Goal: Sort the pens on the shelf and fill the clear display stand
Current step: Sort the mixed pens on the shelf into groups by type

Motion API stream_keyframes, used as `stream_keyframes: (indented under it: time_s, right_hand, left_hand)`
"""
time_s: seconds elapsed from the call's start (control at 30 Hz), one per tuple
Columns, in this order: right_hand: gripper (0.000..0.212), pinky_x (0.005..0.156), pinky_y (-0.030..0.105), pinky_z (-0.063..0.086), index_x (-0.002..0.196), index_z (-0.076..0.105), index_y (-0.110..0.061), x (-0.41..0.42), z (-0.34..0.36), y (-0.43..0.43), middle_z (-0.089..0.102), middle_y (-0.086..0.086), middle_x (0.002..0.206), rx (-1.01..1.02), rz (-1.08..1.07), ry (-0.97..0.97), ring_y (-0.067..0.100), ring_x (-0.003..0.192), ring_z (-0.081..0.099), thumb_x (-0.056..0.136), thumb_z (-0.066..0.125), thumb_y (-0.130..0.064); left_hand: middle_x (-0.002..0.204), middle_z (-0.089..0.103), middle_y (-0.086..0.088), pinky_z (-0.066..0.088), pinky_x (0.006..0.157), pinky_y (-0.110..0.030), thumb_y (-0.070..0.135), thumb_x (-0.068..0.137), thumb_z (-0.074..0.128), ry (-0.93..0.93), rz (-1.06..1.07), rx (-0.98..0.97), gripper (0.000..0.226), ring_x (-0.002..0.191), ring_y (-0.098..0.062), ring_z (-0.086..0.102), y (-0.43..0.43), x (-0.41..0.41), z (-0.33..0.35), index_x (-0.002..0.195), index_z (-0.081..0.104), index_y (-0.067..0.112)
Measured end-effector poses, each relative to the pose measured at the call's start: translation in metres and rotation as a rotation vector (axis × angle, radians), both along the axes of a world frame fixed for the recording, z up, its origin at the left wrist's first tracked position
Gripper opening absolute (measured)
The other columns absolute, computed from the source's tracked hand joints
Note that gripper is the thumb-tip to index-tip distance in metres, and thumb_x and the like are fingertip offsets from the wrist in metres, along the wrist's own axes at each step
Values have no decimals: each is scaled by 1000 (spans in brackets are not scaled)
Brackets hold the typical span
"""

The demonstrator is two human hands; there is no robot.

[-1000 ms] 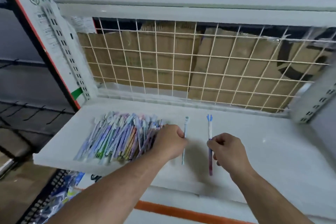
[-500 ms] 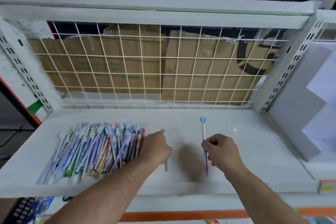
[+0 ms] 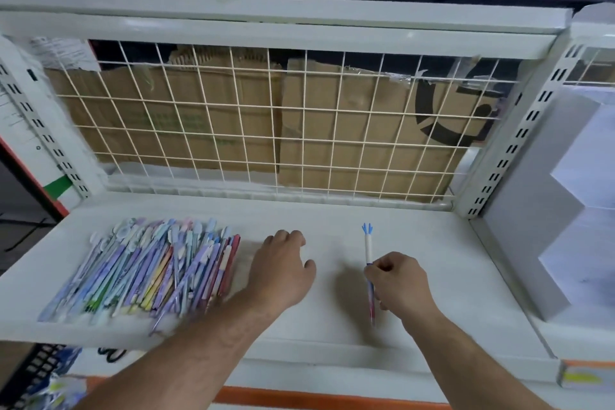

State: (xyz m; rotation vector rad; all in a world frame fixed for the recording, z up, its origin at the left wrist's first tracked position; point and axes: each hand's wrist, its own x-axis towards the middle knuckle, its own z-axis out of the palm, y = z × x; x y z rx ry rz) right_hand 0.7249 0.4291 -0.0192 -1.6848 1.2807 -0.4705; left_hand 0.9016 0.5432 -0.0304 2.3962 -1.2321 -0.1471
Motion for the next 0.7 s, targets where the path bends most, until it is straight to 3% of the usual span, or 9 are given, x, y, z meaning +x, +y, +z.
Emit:
stream_keyframes:
  time_s: [0.1,0.17,0.3,0.57,0.7]
  right_hand:
    - [11,64,39,55,83,65,-7,-13,-3,-17,70,5,57,15,26,53,27,60,67,87,61,-16]
    - [13,59,32,52,85,64,-8,-21,-6,-29,69,4,53,14,53,101,20,57,66,88,56,-18]
    - [18,59,29,51,73,62,-8,-34,-8,-49,68,3,52,-6,100,196,15,54,60,83,51,-18]
    - [13,52,25,48,82,68,-7,-35,-13,-74,71,5,62,-34,147,235,20,56,64,82,59,-17]
    - [13,52,26,48,76,65,-6,-30,-15,-76,69,5,61,-55,190,237,21,53,62,81,62,-18]
  left_hand:
    - [129,55,7,41,99,-33,43,90,53,-22,-4,21,41,120,-18,48,-12,-14,-1,129,53,28]
    - [129,55,9,39,100,-32,44,90,53,-30,5,11,42,120,-18,48,-20,-22,-3,129,54,29]
    - [127,58,10,39,99,-31,45,88,53,-57,20,8,41,117,-17,50,-32,-35,-4,126,57,30]
    - [128,57,11,40,101,-31,43,89,55,-56,47,29,39,118,-16,49,-53,-54,-2,126,56,29]
    - [128,56,11,40,101,-31,41,91,54,-35,53,43,39,120,-15,46,-59,-58,-1,127,55,28]
